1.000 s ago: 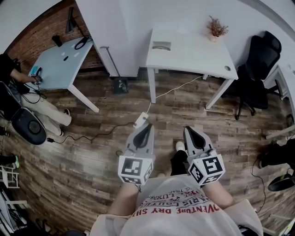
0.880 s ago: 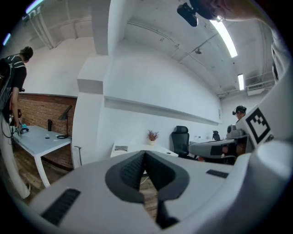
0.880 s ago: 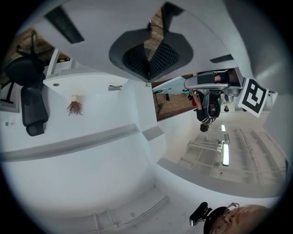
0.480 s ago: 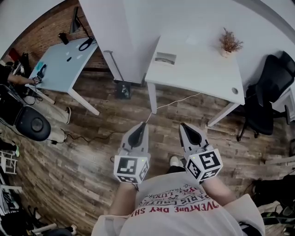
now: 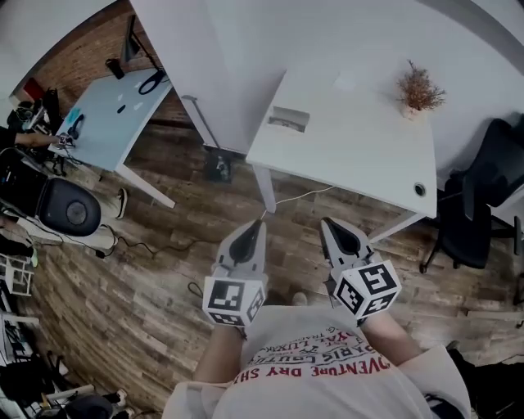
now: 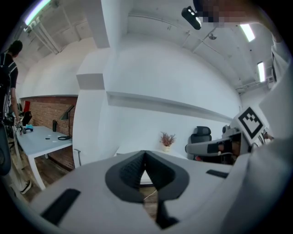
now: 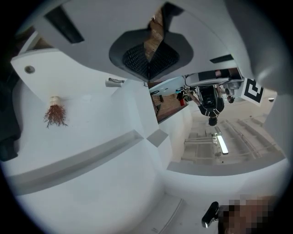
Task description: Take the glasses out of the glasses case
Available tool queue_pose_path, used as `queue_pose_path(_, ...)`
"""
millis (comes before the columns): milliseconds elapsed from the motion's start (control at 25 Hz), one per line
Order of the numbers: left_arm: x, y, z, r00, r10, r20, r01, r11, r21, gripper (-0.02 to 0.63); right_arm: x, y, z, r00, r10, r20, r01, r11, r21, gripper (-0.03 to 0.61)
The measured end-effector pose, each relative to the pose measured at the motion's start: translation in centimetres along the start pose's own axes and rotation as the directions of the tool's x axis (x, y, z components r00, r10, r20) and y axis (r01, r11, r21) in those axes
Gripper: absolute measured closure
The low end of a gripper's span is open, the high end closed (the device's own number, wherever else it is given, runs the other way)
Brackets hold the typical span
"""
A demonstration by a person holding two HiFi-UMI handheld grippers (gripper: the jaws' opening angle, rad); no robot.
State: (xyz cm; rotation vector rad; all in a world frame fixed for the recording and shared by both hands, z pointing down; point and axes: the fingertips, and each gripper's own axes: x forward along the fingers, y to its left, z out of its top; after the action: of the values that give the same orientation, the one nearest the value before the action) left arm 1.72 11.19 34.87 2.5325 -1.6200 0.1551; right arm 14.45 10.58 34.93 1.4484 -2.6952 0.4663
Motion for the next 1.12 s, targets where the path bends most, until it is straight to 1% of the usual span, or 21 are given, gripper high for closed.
queue_pose_path(120,1.7,0.6,-0.3,1.0,0.014,-0.017,-0.014,1.0,-0.008,0.617,1.2,-1.6,-0.5,1.0,-0.005,-0.025,0.005,1.0,0.026,0.566)
queue_pose_path(240,3.6,1.3,-0.6,1.0,0.0,-0.03,-0.001,1.0,-0.023,0.617,2.6,-2.7,-0.8,0.999,-0.006,-0.044,0.008,0.999,0.043,0.566)
queue_pose_path(400,7.4,2.5,-0.3,0.999,-0.04,-0.026,0.04,0.999,-0.014,0.617,4.9,-4.8,-0.4,0.998,-0.044,-0.042,0.046,0.998,0.041,0.566)
queue_pose_path(600,13.2,4.6,1.5,0.994,-0.111,0.001,0.111,0.994,-0.001,0.617,9.1,-7.8,1.4,0.994,-0.107,-0.03,0.108,0.994,0.032,0.566)
queue_pose_path(760,17.8,7.7,3.0,0.987,-0.158,0.006,0.158,0.987,-0.007,0.617,13.7,-9.3,3.4,0.99,-0.14,-0.03,0.141,0.99,0.031,0.566)
queue_pose_path(960,23.5,13.3,4.6,0.98,-0.2,-0.001,0.2,0.979,-0.024,0.617,20.2,-10.5,5.4,0.982,-0.185,-0.035,0.186,0.982,0.036,0.566)
queue_pose_path(1120,27.7,17.0,5.5,0.971,-0.239,-0.011,0.239,0.971,-0.023,0.617,25.3,-11.5,6.5,0.977,-0.21,-0.033,0.212,0.975,0.068,0.566)
